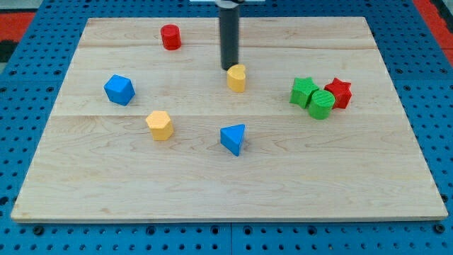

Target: Move the yellow heart to the green star

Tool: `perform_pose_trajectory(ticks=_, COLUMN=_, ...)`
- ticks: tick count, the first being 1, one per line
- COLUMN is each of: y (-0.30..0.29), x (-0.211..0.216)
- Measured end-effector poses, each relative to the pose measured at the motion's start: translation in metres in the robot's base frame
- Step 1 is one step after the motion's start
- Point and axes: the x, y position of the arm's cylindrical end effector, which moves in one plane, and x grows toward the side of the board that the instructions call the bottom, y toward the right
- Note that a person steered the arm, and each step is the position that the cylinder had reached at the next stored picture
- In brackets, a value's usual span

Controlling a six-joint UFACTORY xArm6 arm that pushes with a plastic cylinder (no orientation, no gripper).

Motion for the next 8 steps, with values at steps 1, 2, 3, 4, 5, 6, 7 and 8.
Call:
perform_pose_trajectory(ticks=1, y=-0.044, x=0.0)
perform_pose_trajectory(ticks=2, y=-0.067, x=0.003)
perform_pose_trajectory(ticks=3, y=-0.048, x=0.018)
perform_pose_trajectory(ticks=4, y=-0.008, x=0.018)
perform_pose_trajectory(ticks=5, y=0.042, x=0.018)
perform_pose_trajectory(ticks=6, y=0.033, x=0.017)
perform_pose_trajectory(ticks=7, y=0.005, x=0.017)
perform_pose_trajectory(ticks=8, y=0.0, x=0.033)
